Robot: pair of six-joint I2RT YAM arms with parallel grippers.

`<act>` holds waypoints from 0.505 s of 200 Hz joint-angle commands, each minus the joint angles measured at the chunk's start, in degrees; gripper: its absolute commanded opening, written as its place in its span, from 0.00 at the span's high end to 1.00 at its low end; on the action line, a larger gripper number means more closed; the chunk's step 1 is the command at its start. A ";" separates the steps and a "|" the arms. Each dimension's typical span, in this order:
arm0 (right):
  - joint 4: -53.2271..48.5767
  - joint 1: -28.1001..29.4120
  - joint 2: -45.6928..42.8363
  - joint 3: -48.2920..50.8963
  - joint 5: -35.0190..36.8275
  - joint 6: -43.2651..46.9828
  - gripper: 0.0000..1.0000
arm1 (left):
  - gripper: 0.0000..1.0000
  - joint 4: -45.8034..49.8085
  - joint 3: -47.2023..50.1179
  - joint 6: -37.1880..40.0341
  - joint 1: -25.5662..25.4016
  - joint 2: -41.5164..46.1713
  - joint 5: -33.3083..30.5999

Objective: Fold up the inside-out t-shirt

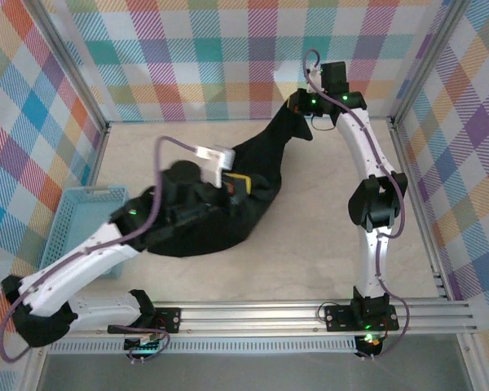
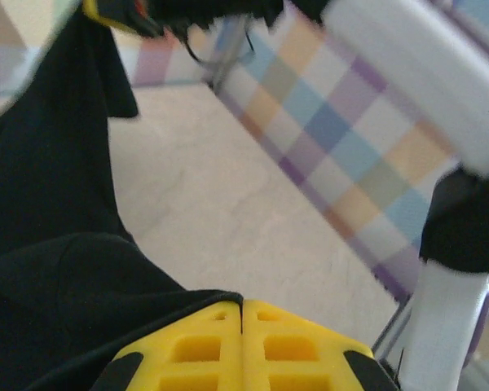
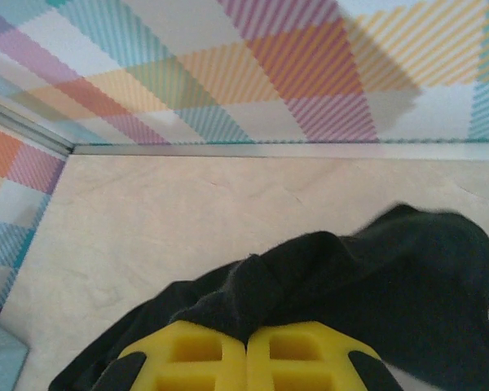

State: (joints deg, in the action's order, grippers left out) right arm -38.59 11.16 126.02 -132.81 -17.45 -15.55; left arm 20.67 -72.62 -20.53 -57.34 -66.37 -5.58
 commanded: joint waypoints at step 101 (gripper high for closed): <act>-4.16 -7.06 -19.32 16.62 9.05 2.19 0.24 | 0.47 -10.38 -12.57 -3.98 -16.74 -37.42 -7.48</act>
State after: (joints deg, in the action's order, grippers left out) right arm -43.29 3.55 115.66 -121.32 -11.88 -14.22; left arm 9.91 -81.32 -25.21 -72.86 -105.12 -10.85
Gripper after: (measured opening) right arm 0.745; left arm 0.438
